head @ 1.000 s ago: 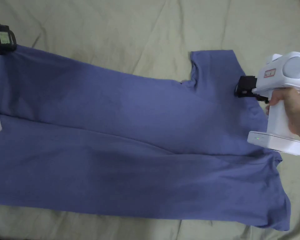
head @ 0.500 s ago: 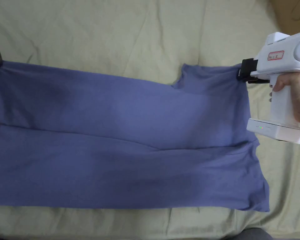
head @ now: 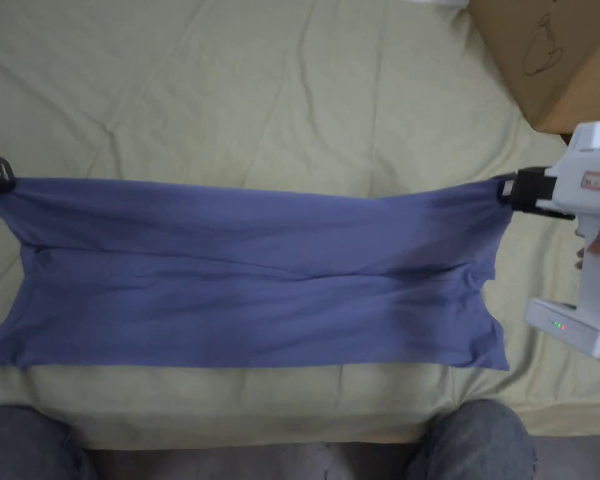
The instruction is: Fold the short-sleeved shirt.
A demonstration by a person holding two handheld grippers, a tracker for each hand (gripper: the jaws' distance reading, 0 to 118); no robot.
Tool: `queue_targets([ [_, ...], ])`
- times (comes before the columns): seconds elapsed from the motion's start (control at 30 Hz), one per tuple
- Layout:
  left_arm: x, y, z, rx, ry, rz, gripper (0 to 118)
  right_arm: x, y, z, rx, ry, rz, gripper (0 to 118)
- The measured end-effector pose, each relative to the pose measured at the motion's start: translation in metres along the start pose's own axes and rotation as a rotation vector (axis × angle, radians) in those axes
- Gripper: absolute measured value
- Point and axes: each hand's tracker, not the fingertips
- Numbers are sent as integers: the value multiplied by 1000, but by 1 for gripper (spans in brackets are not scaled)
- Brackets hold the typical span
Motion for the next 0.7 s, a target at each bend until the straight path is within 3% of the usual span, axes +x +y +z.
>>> queue_targets([
  [0.23,-20,-80,15,-55,13,100,2,14,-94,22,-57,-20,-58,1],
  [0.27,-24,-93,13,-77,26,123,6,16,-107,21,-80,-29,-66,1],
  [0.3,-27,-105,11,-105,42,136,19,19,-120,20,-101,-36,-87,2],
  [0.37,-36,-123,6,-140,92,155,22,23,-139,13,-158,-37,-117,2],
  [0.4,-40,-130,4,-165,126,149,33,25,-147,12,-179,-49,-125,4],
  [0.47,-49,-139,0,-236,176,131,73,28,-153,13,-202,-93,-103,23],
  [0.5,-50,-138,3,-219,182,130,95,30,-150,16,-205,-114,-88,53],
  [0.53,-51,-136,8,-190,186,124,104,31,-146,19,-194,-125,-81,76],
  [0.57,-52,-131,15,-134,183,115,107,32,-139,26,-166,-152,-70,91],
  [0.7,-31,-90,48,62,168,40,107,17,-91,61,60,-203,21,95],
])
